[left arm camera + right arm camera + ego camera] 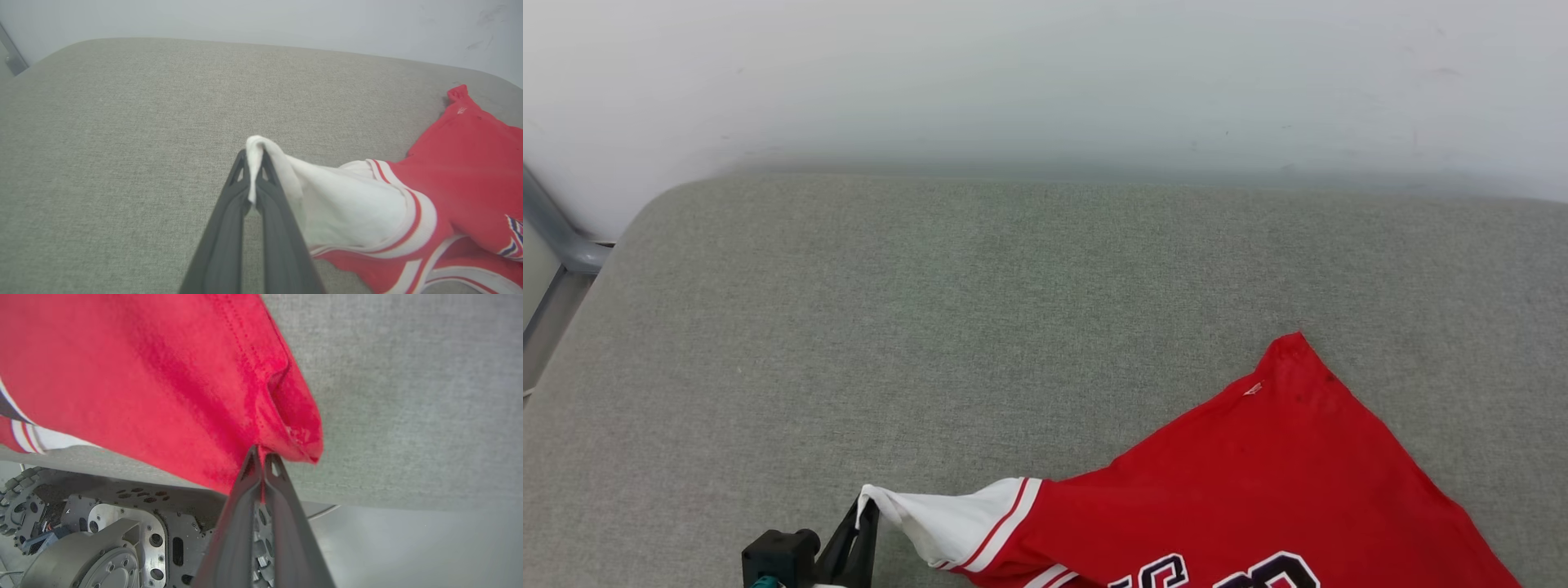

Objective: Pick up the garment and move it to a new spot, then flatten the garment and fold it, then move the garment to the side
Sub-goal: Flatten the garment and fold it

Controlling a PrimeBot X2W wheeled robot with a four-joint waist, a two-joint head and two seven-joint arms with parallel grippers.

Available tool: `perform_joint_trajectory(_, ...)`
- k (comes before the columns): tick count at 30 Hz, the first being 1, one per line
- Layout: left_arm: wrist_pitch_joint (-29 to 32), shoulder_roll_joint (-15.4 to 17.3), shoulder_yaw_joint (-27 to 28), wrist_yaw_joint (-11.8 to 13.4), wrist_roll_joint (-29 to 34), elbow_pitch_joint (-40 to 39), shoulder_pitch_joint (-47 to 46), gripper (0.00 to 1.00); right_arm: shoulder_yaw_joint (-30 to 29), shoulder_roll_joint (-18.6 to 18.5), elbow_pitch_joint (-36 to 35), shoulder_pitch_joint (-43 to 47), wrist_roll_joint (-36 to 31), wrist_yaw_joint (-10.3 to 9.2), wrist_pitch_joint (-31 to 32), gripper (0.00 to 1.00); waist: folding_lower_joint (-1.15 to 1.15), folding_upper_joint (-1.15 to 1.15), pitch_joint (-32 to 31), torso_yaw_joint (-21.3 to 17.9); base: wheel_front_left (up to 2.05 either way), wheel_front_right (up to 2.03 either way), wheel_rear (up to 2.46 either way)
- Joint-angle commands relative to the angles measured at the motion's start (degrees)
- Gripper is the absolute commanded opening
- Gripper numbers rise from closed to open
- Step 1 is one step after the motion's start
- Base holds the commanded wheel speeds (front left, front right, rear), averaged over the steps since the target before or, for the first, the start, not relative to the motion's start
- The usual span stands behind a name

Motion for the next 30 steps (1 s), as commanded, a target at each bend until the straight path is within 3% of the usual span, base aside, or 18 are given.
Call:
perform_joint_trajectory(1, 0.2, 0.2, 0.1, 0.3, 0.0, -0.2, 0.4, 0.00, -0.6, 0.7, -0.5, 0.1, -0.5, -0.06, -0.3, 0.43, 0.01, 0.00, 0.0, 0.0, 0.00, 0.00, 0.00)
perform_joint_trajectory(2, 0.2, 0.3, 0.0, 0.3, 0.0, -0.2, 0.4, 0.00, -1.3, 1.1, -1.1, -0.2, -1.2, -0.06, -0.4, 0.80, 0.01, 0.00, -0.1, -0.1, 0.00, 0.00, 0.00)
perform_joint_trajectory(3, 0.3, 0.4, 0.0, 0.3, 0.0, -0.3, 0.4, 0.00, -2.2, 1.2, -1.8, -0.7, -2.1, -0.07, -0.9, 1.00, 0.01, 0.00, -0.1, -0.1, 0.00, 0.00, 0.00)
perform_joint_trajectory(13, 1.2, 0.2, -1.0, 0.9, 0.9, -2.0, -1.1, 0.00, -9.7, 0.9, -12.7, -7.2, -8.7, -0.06, -1.9, 1.00, 0.01, 0.00, 0.4, 1.3, 0.00, 0.00, 0.00)
perform_joint_trajectory(17, 1.2, 0.1, -1.4, 1.0, 1.4, -2.9, -2.0, 0.00, -9.0, -0.2, -17.2, -13.0, -10.6, -0.05, 0.1, 1.00, 0.01, 0.00, 1.5, 2.1, 0.00, 0.00, 0.00)
perform_joint_trajectory(23, 1.4, -0.3, -2.2, 1.2, 2.2, -3.8, -4.1, 0.00, -1.6, -1.8, -19.5, -24.0, -11.6, -0.07, 6.2, 1.00, 0.01, 0.00, 3.7, 3.6, 0.00, 0.00, 0.00)
perform_joint_trajectory(30, 1.0, -1.8, -3.6, 0.5, 3.2, -4.0, -7.5, 0.00, 10.9, -3.1, -13.4, -38.4, -11.8, -0.06, 14.5, 1.00, 0.01, 0.00, 7.2, 5.9, 0.00, 0.00, 0.00)
